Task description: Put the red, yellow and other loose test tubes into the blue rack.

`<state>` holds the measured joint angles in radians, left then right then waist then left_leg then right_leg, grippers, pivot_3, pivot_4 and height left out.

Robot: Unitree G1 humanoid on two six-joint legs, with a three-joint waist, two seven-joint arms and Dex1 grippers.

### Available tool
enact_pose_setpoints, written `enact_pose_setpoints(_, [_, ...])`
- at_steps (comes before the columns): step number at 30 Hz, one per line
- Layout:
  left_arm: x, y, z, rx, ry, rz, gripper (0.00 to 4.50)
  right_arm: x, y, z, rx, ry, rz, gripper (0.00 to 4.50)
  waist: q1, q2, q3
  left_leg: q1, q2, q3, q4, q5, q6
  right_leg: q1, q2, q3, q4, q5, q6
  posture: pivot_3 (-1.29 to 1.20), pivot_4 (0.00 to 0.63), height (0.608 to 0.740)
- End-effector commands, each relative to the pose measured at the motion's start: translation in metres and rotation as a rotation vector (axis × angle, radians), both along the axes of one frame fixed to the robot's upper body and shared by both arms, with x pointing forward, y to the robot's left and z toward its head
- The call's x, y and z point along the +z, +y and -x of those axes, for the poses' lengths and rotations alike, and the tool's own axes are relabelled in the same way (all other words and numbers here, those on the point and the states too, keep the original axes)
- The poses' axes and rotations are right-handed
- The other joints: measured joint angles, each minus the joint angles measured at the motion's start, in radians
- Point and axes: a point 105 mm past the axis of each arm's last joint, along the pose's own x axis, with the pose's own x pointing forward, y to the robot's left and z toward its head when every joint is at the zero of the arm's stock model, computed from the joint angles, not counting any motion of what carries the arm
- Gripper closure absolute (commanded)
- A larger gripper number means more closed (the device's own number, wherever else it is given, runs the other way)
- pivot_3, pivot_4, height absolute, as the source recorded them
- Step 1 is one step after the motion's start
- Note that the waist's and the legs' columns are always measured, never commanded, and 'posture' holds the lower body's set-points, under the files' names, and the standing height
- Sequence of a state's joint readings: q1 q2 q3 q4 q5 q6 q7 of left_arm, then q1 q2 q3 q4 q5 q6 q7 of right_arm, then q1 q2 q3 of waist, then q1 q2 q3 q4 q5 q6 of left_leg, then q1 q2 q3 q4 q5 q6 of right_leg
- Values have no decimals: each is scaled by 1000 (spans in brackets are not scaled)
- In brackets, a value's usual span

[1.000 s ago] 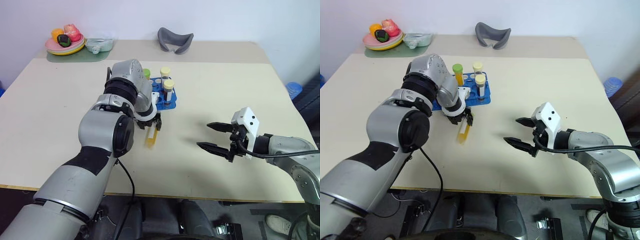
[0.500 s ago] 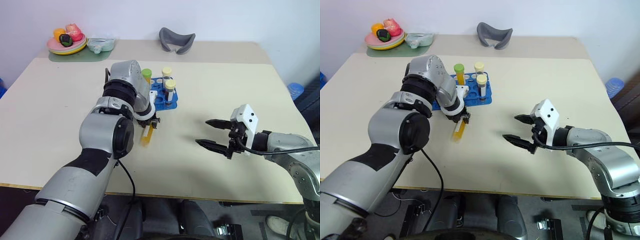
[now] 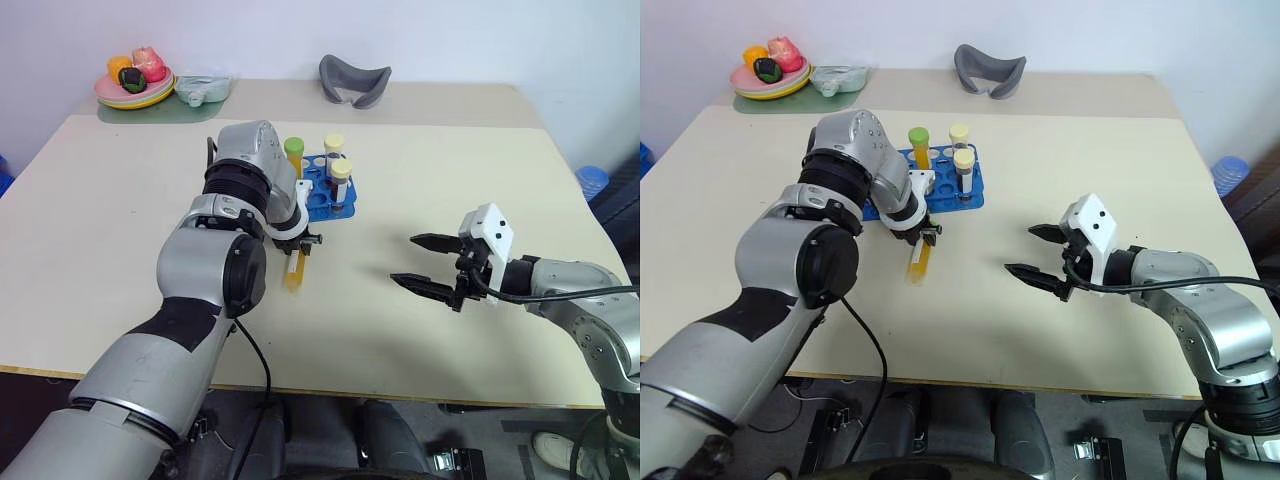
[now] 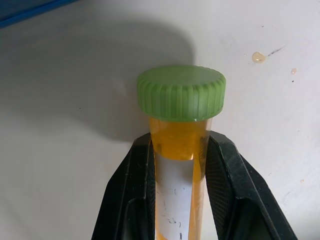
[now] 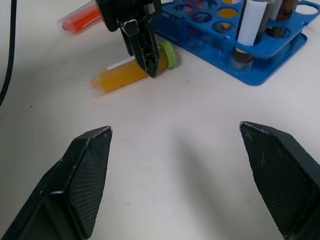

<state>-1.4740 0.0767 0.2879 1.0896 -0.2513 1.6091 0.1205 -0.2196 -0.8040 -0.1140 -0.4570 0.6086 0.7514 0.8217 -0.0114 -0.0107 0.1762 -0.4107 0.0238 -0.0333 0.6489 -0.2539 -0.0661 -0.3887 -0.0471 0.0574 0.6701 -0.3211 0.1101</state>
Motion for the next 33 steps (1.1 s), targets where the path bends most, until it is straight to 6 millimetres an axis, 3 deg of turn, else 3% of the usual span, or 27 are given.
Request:
enact_pose_setpoints(1, [30,-6,-14,-23,-169,89,3640,8,2,-1,18,-40,0,313,-2,0,0,-1,0,0,0,0,0,-1,0,0,0,0,0,0,150,740])
enact_pose_setpoints(5, [62,-2,-20,-36,-431,234,3640,10,2,-2,19,-42,-4,313,-10,0,0,-1,1,1,-1,1,-1,-3,1,1,2,0,0,0,150,740])
enact_pose_setpoints(11, [103,10,-9,69,-689,532,3640,18,1,-6,-14,-69,-57,313,-1,0,0,-1,2,2,0,1,-2,-4,1,2,3,0,0,0,150,740])
enact_pose_setpoints(17, [129,14,-1,14,-861,568,3640,16,8,-6,-39,-85,-100,313,-2,0,0,-1,2,1,0,1,-2,-3,1,2,3,0,0,0,150,740])
enact_pose_setpoints(20, [150,19,-2,-103,-1147,486,3640,16,10,-11,-68,-111,-113,313,-8,0,0,-1,2,2,0,1,-2,-4,1,2,4,0,0,0,150,740])
enact_pose_setpoints(25, [138,24,0,-295,-1370,220,3640,19,12,-18,-100,-137,-133,313,-6,0,0,1,2,3,-1,2,-4,-3,2,3,4,0,0,0,150,740])
enact_pose_setpoints(33, [102,28,-2,-334,-1452,108,3640,26,8,-23,-89,-138,-106,313,-1,0,0,0,2,2,0,-3,4,-3,1,3,2,0,0,0,150,740])
